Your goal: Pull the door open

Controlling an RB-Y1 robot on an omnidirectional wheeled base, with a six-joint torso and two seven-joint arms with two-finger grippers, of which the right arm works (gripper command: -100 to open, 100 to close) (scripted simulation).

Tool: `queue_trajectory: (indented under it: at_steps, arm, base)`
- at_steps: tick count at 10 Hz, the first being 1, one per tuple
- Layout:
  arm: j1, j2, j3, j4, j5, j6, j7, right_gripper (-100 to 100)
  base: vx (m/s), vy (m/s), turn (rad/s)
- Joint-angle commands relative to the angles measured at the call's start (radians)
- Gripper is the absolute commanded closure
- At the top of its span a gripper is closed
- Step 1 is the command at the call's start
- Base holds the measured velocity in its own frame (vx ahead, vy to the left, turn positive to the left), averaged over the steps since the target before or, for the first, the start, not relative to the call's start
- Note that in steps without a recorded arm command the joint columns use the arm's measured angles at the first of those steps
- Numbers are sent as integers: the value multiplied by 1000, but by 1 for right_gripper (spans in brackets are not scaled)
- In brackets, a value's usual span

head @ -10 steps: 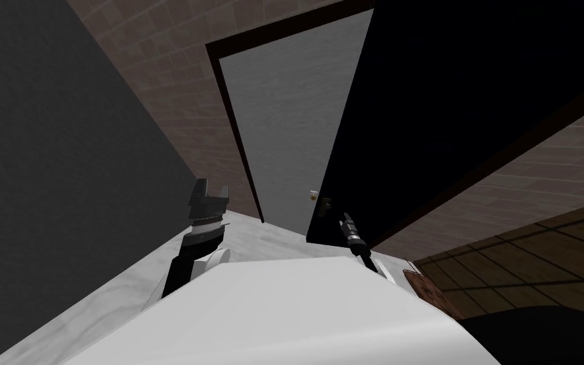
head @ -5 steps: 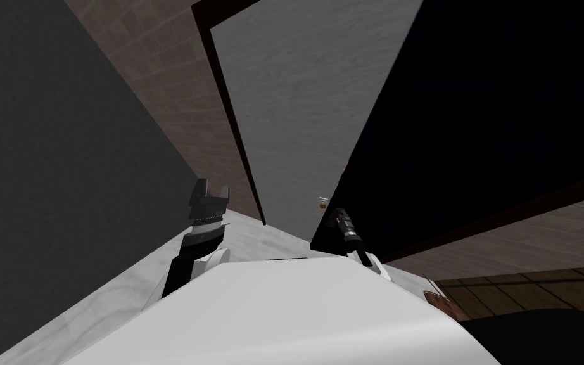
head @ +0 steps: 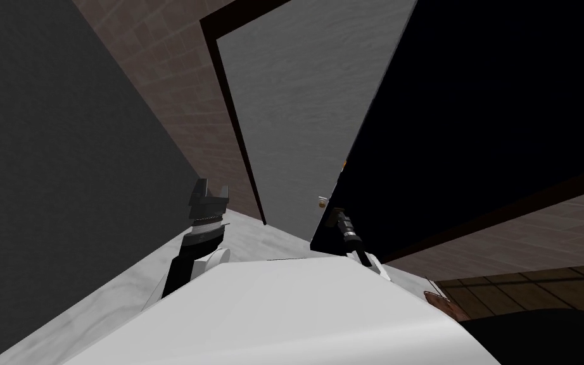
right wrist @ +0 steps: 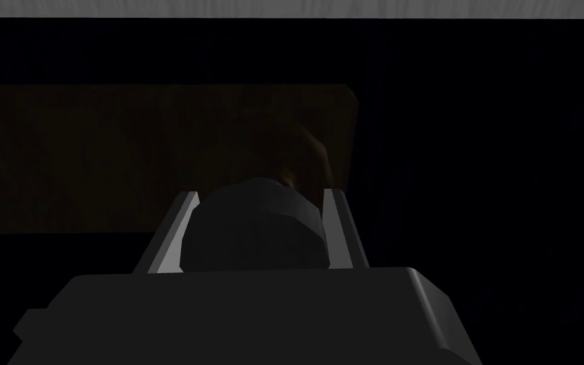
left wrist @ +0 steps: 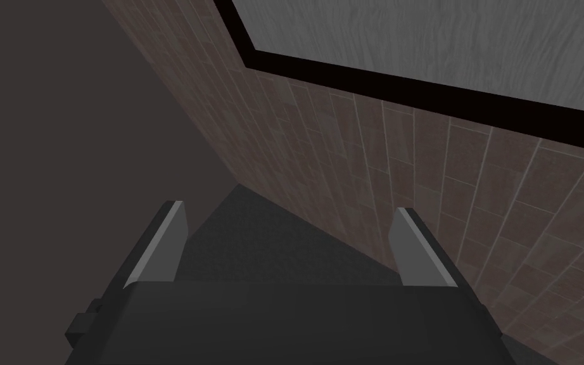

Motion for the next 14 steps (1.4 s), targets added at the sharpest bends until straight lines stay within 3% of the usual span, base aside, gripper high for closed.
queue_trajectory:
  at_steps: [1,2,5,7,10,11,12,14]
  arm:
    - [1,-3,-6,-1,-1,0,-1,100]
    - [24,-10,-7,2,0,-3,-8,100]
    - [48,-25,0,-6,3,-14,-23,100]
    - [70,-41,19,-21,9,-31,-44,100]
    - [106,-74,76,-63,24,-74,-91,100]
    - [108,-71,62,-56,20,-63,-81,100]
    - [126,-85,72,-59,25,-91,-100,100]
    - [144,-102,78,-61,29,-120,-118,100]
  base:
    - [0,0,0]
    - [-126,-64,-19]
    - [-212,-53,20]
    - [-215,-33,85]
    - [-214,-108,205]
    - [-85,-46,45]
    - [-143,-25,127]
    - [-223,-68,165]
